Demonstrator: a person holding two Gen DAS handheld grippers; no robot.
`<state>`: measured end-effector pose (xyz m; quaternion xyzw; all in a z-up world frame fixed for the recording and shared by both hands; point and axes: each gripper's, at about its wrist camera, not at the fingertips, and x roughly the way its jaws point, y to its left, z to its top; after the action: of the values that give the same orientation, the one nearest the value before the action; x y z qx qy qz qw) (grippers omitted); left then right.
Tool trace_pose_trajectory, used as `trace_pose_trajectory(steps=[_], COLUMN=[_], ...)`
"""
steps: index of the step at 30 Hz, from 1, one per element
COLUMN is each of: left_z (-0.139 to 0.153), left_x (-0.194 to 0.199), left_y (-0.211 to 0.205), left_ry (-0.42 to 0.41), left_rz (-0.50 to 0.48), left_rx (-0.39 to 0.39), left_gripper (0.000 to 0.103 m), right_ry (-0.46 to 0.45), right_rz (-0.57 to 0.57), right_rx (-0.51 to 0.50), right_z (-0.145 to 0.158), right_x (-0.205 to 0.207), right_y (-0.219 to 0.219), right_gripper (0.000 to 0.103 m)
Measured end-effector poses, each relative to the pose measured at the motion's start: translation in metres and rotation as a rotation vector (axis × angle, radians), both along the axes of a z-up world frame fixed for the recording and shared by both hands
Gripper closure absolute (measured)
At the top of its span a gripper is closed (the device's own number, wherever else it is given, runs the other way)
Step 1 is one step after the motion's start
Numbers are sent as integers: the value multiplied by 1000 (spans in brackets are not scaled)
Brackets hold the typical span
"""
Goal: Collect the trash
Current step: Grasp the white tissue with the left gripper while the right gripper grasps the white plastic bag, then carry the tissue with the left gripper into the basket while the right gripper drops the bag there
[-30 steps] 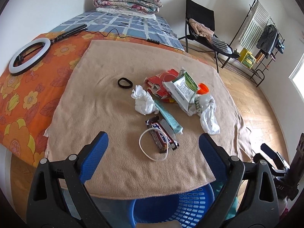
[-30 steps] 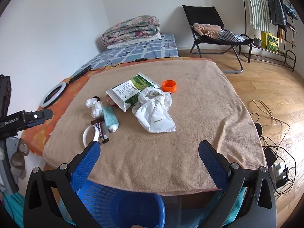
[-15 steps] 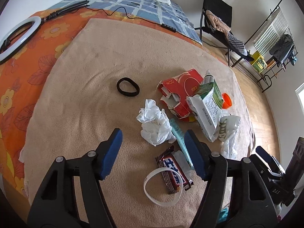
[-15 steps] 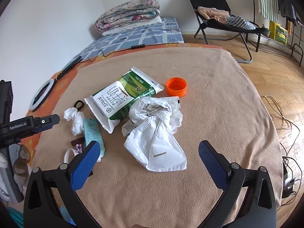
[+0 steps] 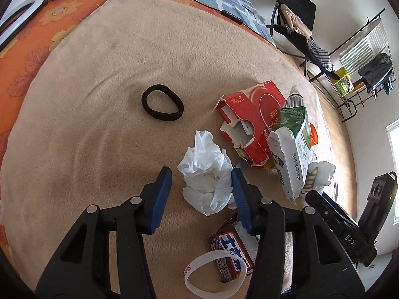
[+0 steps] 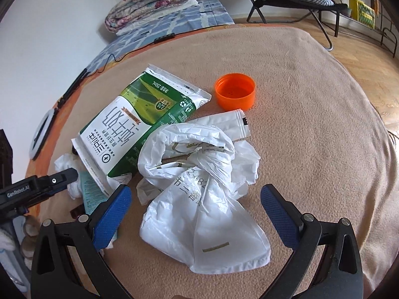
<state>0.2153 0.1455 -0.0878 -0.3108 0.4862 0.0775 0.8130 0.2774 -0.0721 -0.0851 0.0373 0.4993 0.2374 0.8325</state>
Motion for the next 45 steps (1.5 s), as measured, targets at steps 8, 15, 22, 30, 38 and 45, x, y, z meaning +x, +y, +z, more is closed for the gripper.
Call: trace_pose_trajectory(steps=[8,15,22,30,38,45], left_z=[0,13,39,75,91,90], left_x=[3,-12,-35,-77,-121,-163], left_y=[2,11,22,12,-16,-55], left_ry=[-11,-41,-96,-161,-190,-199], left_rz=[0,25,42,6,-63,-152], left_rx=[1,25,53,104,134,128], left_gripper=[75,78,78,78,78,78], right_ry=[27,5,-37,-130,-167,-201], right_rz=[1,-19,-22,32,78,134], right_rx=[59,93,112,59,46,35], right_z=[-2,10,32,65,87,97], right_x=[4,-7,-27,-69,-119,-163], right_y=[-6,-23,-37,-39,-41,-40], right_gripper=[42,51,51,51,51,51])
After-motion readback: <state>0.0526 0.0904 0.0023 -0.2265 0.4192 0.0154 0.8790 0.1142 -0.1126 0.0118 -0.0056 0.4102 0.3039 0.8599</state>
